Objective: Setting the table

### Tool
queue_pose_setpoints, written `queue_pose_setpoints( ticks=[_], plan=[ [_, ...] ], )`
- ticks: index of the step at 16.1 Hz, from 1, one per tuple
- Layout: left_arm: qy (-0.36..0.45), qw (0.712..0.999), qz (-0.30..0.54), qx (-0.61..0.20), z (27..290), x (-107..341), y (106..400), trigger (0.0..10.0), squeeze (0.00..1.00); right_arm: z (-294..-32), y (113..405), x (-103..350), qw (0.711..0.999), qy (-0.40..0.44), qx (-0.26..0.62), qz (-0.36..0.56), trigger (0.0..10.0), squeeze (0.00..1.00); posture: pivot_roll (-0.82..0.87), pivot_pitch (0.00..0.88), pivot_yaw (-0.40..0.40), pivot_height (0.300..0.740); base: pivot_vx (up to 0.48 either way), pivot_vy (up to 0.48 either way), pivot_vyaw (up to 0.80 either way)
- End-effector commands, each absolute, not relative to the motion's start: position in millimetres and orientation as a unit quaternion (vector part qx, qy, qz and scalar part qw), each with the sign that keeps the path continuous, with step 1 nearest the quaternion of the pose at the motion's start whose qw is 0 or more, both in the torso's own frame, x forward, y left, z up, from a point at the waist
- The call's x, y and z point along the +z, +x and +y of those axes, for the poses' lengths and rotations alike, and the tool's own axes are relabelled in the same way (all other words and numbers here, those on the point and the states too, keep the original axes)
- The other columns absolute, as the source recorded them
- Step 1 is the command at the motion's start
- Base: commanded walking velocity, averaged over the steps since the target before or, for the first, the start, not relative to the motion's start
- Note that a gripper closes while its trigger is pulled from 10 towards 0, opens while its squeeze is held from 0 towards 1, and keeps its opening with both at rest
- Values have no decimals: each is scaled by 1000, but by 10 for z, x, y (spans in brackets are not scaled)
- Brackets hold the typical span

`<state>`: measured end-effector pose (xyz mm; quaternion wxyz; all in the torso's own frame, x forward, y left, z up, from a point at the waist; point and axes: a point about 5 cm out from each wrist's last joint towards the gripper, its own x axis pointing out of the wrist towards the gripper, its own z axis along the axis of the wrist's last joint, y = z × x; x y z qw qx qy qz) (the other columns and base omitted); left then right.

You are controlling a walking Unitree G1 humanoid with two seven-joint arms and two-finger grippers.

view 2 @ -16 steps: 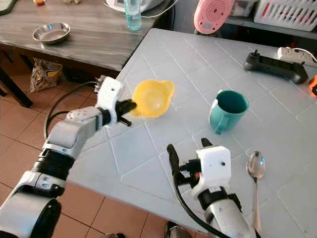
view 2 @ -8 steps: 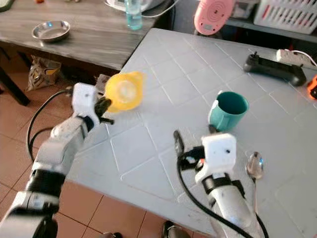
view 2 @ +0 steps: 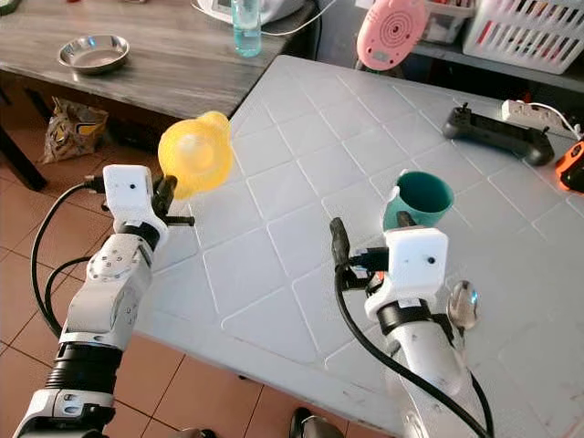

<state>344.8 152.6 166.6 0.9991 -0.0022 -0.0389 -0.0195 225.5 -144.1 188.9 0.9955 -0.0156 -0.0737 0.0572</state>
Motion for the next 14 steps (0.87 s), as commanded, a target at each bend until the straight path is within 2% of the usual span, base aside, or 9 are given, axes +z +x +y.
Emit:
queue_pose_setpoints(
  ticks=[1,2,9,14],
  plan=[
    [-4,998,-58,-23,1507,1760,3454,8902,0,-1470,2266,1874,996,-16,48,-72,10000,0,57,140,-68,740,0,0,0],
    [-18,998,-64,-13,1524,1790,3464,10000,0,-1481,2275,1873,996,-16,44,-73,10000,0,54,139,-66,740,0,0,0],
    [-27,997,-58,-34,1412,1770,3450,10000,0,-1532,2286,1887,997,-13,26,-77,10000,0,47,138,-68,740,0,0,-74],
    [-32,998,-43,-21,1484,1694,3466,10000,0,-1529,2290,1901,996,-18,27,-82,10000,0,42,142,-67,740,0,0,-95]
  ],
)
